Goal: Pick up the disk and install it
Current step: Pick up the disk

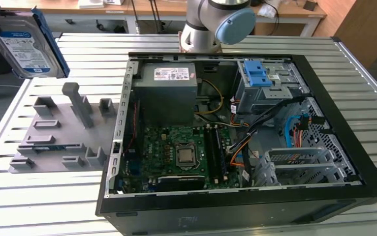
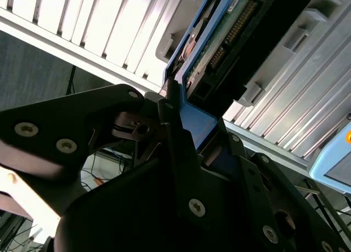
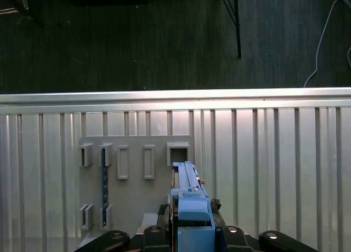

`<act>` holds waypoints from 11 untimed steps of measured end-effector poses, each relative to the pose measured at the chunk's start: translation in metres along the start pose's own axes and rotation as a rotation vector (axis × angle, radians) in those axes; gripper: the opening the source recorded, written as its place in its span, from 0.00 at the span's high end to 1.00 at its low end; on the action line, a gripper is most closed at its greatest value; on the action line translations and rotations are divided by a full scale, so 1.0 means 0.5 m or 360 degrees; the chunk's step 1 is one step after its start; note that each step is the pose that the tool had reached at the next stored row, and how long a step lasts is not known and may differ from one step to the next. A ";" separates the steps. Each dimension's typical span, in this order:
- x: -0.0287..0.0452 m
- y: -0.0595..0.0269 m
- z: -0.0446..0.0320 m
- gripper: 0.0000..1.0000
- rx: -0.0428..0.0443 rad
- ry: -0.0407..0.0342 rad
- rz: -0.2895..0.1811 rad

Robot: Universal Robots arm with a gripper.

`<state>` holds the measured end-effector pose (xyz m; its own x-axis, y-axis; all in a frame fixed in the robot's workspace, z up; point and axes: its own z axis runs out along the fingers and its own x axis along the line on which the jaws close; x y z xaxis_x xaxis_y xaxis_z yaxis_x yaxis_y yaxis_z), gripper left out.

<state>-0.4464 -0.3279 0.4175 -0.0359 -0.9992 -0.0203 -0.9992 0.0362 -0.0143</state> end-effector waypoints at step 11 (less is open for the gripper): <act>0.000 0.000 -0.011 0.64 0.0001 0.0000 0.0000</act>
<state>-0.4464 -0.3279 0.4230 -0.0359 -0.9992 -0.0202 -0.9992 0.0362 -0.0148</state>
